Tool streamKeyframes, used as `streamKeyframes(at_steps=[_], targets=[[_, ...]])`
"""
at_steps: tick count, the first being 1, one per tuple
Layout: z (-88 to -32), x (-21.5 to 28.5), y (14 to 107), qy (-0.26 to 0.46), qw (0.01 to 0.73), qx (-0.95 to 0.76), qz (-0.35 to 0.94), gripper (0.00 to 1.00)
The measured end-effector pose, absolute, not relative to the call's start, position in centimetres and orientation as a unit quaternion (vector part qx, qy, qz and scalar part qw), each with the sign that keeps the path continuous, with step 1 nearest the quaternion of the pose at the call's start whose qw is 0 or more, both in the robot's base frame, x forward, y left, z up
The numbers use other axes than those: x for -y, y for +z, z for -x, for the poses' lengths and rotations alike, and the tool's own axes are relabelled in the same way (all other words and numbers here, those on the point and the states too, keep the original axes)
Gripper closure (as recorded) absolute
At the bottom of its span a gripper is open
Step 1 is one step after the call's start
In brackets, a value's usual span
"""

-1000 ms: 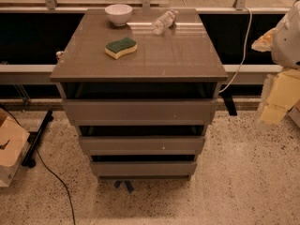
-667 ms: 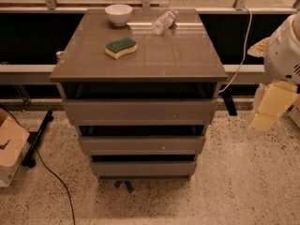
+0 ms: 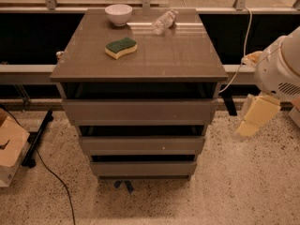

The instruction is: Open bottom drawer

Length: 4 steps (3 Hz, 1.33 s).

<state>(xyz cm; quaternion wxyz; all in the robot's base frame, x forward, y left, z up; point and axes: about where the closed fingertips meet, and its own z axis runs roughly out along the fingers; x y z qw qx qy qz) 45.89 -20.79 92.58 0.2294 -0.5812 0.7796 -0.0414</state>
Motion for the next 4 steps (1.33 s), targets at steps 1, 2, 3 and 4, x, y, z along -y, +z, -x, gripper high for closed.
streamKeyframes(at_steps=[1, 2, 3, 4], targets=[[-46.7, 18.4, 90.2, -0.026, 0.243, -0.776, 0.581, 0.0], [-47.7, 16.3, 87.8, -0.002, 0.267, -0.774, 0.574, 0.0], [-48.9, 14.1, 84.4, 0.027, 0.279, -0.776, 0.565, 0.0], [-50.2, 12.3, 80.3, 0.059, 0.29, -0.778, 0.554, 0.0]])
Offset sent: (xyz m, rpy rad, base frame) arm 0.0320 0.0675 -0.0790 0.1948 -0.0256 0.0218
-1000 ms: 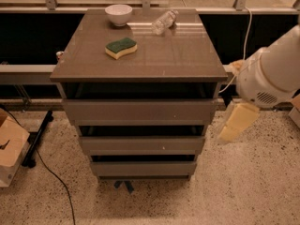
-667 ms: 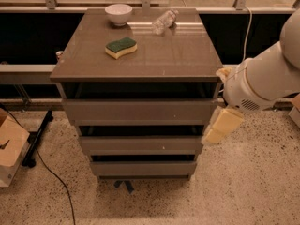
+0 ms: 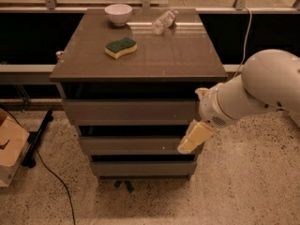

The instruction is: Open bottom drawer

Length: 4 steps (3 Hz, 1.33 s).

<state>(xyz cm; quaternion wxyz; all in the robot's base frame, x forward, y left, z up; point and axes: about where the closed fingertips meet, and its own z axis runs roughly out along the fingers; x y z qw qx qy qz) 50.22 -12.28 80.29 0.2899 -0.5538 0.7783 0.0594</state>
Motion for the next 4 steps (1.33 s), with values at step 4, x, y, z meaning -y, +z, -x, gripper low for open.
streamKeyframes(at_steps=[4], targets=[[-51.0, 11.0, 71.3, 0.072, 0.242, -0.827, 0.503, 0.0]])
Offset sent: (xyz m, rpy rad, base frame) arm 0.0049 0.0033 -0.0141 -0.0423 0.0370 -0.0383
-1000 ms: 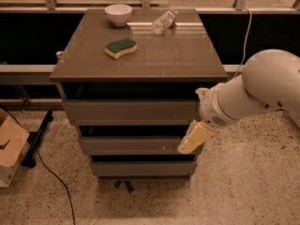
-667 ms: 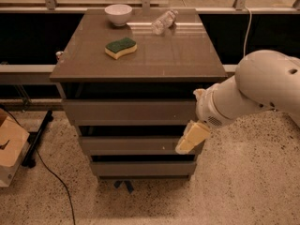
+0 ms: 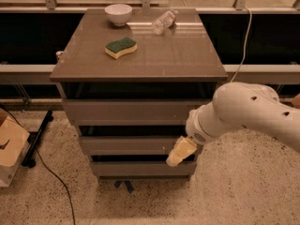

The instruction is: Open bottom drawer

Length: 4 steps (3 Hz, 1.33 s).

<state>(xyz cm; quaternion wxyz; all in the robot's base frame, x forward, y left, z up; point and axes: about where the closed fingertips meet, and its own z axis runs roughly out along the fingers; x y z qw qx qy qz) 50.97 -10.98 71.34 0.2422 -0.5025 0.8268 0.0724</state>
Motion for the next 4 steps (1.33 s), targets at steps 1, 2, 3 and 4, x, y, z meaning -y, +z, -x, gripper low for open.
streamKeyframes(at_steps=[1, 2, 3, 4], targets=[[-51.1, 11.0, 64.7, 0.105, 0.231, -0.847, 0.468, 0.0], [-51.5, 11.1, 60.4, 0.127, 0.227, -0.857, 0.445, 0.0], [-51.5, 11.1, 59.9, 0.129, 0.226, -0.858, 0.444, 0.0], [-52.3, 10.8, 58.6, 0.101, 0.216, -0.872, 0.428, 0.0]])
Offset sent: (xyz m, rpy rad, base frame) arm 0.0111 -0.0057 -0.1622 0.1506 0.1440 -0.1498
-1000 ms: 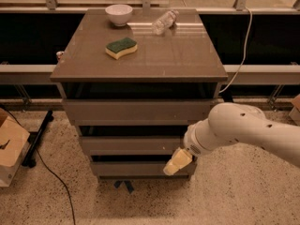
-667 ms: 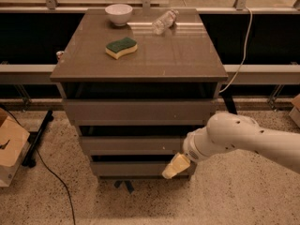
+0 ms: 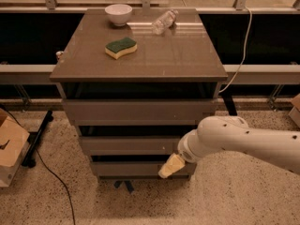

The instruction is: Open bottom drawer

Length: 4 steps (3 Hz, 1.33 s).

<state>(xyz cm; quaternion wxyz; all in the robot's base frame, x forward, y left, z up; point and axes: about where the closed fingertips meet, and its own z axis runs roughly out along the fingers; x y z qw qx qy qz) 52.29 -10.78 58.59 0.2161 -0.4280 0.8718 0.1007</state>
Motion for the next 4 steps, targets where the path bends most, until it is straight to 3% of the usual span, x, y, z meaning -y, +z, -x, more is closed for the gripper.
streamKeyframes(at_steps=[1, 4], targets=[[-53.4, 10.6, 55.3, 0.102, 0.209, -0.885, 0.405, 0.0], [-55.4, 8.7, 42.1, 0.212, 0.195, -0.891, 0.35, 0.0]])
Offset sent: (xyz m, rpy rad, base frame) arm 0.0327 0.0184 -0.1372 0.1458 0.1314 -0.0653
